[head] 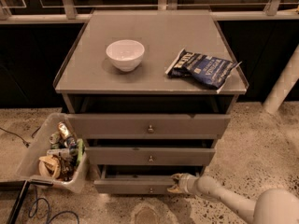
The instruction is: Open bottom drawer
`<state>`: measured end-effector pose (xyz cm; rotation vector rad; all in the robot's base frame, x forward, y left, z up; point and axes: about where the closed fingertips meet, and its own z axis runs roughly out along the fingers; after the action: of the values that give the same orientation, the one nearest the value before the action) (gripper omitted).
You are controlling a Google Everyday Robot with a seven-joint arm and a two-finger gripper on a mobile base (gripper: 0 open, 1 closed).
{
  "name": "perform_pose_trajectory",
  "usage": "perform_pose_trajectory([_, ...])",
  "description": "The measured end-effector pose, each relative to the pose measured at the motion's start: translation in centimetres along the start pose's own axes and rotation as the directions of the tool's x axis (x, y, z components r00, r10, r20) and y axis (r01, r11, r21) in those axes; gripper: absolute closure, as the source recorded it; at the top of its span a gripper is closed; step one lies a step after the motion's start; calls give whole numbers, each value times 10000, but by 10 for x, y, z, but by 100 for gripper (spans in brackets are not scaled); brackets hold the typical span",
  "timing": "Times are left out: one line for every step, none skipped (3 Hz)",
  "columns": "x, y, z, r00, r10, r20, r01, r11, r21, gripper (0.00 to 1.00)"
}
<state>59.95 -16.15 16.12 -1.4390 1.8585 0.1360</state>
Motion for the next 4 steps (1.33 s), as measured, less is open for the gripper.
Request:
perform_pose_trajectory([0, 0, 0, 10000, 0, 0, 0, 10000, 0, 58])
perform_pose_trajectory([0, 0, 0, 10000, 0, 0, 0, 10000, 0, 60])
perform_pose_trajectory([0, 0, 0, 10000, 0, 1, 0, 10000, -1, 84])
perform_pose_trajectory([1, 8, -3, 10000, -19, 58, 19, 10000, -41, 100])
